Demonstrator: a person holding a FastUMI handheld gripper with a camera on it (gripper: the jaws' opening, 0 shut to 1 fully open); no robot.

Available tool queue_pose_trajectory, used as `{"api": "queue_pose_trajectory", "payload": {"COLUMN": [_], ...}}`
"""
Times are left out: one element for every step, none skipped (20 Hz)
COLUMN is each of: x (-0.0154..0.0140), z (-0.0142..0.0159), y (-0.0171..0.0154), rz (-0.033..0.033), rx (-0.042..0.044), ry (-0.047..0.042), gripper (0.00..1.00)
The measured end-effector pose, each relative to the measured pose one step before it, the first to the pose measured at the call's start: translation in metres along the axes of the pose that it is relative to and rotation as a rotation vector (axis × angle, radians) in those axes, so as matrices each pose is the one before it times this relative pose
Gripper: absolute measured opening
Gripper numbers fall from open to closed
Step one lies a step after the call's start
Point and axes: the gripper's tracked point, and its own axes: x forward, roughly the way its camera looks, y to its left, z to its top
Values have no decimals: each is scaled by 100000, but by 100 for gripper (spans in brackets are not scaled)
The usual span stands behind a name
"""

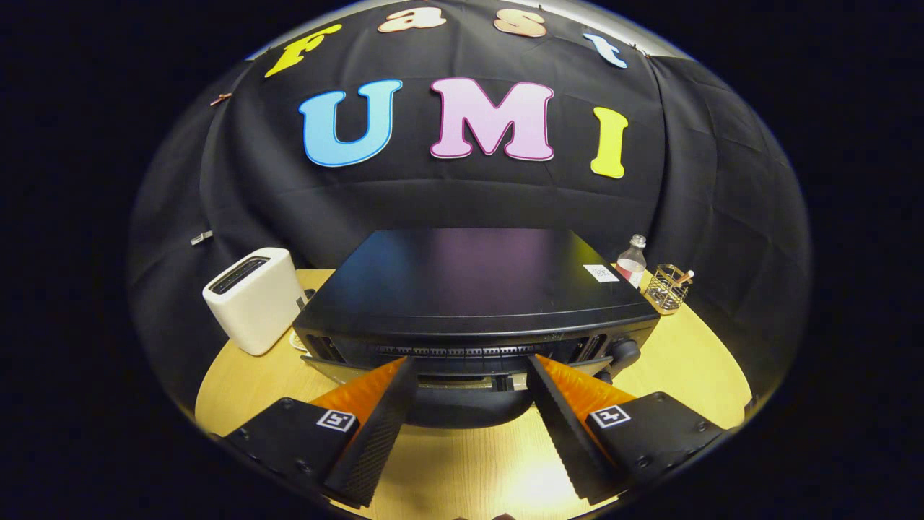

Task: Open the toaster oven, put the food inside, and close the toaster oven door.

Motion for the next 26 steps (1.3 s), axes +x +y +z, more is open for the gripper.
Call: {"api": "queue_pose_trajectory", "payload": {"x": [-381, -520, -586, -404, -403, -438, -347, -199, -366, -291, -212, -202, -151, -18, 70, 174, 202, 281, 12, -276, -240, -515, -611, -715, -660, -666], "z": [-347, -730, -456, -787, -423, -657, -546, -502, -618, -949, -695, -1044, -1164, -1204, -1376, -1558, -1206, -1022, -125, 370, 338, 380, 493, 397, 539, 468], "y": [-38, 29, -73, -54, 11, 18, -21, 51, -22, -19, -14, 16, -65, -120, -23, 67, -16, -147, -455, -167, 97, -179, -492, -657, -744, -953], "rz": [950, 743, 255, 84, 3, 110, 281, 539, 607, 762, 748, 714, 774, 528, 1042, 1618, 1241, -199, -271, 543, 954, 686, 271, 146, -333, -745], "rx": [350, 246, 201, -389, -485, -397, -422, -834, -406, -332, -542, -456, -666, -408, 201, 649, -286, -1272, -1397, -889, -507, -279, 261, 957, 1038, 1164], "ry": [-64, 1162, 89, 1341, 347, 694, 286, 578, 743, 1367, 1296, 1844, 1991, 2163, 2475, 3816, 3097, 1706, -21, -1233, -1291, -1091, -773, -1098, -930, -669], "gripper": [100, 100, 100, 100, 100, 100, 100, 100, 100, 100, 100, 100, 100, 99, 98, 97, 96, 98, 98, 98, 98, 98, 98, 98, 98, 98]}}
